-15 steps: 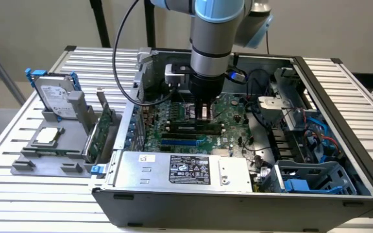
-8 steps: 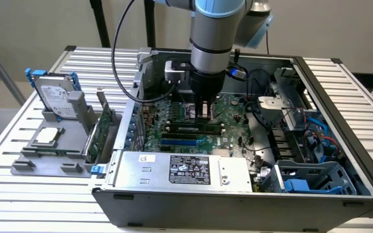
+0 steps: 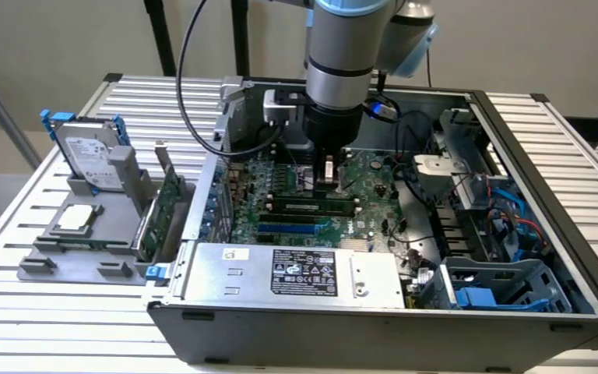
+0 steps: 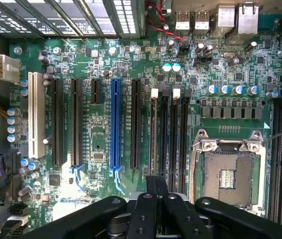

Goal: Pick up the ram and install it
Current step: 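Press down the ram until it locks into place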

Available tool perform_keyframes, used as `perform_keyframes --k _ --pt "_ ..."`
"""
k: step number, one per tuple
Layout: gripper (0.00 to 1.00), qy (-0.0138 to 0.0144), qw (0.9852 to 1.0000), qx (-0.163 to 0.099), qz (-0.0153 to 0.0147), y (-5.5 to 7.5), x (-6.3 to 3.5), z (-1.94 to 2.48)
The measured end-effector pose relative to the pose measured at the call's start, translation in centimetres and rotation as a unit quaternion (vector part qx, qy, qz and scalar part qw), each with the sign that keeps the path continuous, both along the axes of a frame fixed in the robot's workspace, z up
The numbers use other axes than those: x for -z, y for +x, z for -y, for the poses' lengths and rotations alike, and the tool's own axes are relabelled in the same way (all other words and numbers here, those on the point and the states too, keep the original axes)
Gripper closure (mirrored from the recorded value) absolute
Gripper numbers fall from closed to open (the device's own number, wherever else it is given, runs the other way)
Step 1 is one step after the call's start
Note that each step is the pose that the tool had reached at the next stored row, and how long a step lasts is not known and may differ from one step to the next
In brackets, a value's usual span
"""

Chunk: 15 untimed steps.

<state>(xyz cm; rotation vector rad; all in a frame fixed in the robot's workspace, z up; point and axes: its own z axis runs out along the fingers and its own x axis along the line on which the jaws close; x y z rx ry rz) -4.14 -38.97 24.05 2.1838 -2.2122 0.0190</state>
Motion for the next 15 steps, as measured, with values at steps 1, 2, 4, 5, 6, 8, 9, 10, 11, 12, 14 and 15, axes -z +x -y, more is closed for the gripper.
perform_keyframes --k 1,2,4,5,6,8,9,10,11,12,14,15 --pt "1.00 0.0000 1.0000 0.000 0.0000 -0.01 0.00 0.00" --pt "1.00 0.0000 1.0000 0.000 0.0000 -0.01 0.00 0.00" --pt "1.00 -0.0001 1.0000 0.000 -0.0001 -0.01 -0.01 0.00" --pt "1.00 -0.0001 1.0000 0.000 -0.0001 -0.01 -0.01 0.00" --pt "1.00 -0.0001 1.0000 0.000 -0.0001 -0.01 -0.01 0.00" --pt "1.00 -0.0001 1.0000 0.000 -0.0001 -0.01 -0.01 0.00" --pt "1.00 -0.0001 1.0000 0.000 -0.0001 -0.01 -0.01 0.00" --pt "1.00 -0.0001 1.0000 0.000 -0.0001 -0.01 -0.01 0.00" --pt "1.00 -0.0001 1.0000 0.000 -0.0001 -0.01 -0.01 0.00" --pt "1.00 -0.0001 1.0000 0.000 -0.0001 -0.04 -0.01 0.00" --pt "1.00 0.0005 1.0000 0.000 0.0000 -0.09 0.02 0.00" --pt "1.00 0.0013 1.0000 0.000 0.0000 -0.12 0.07 0.00"
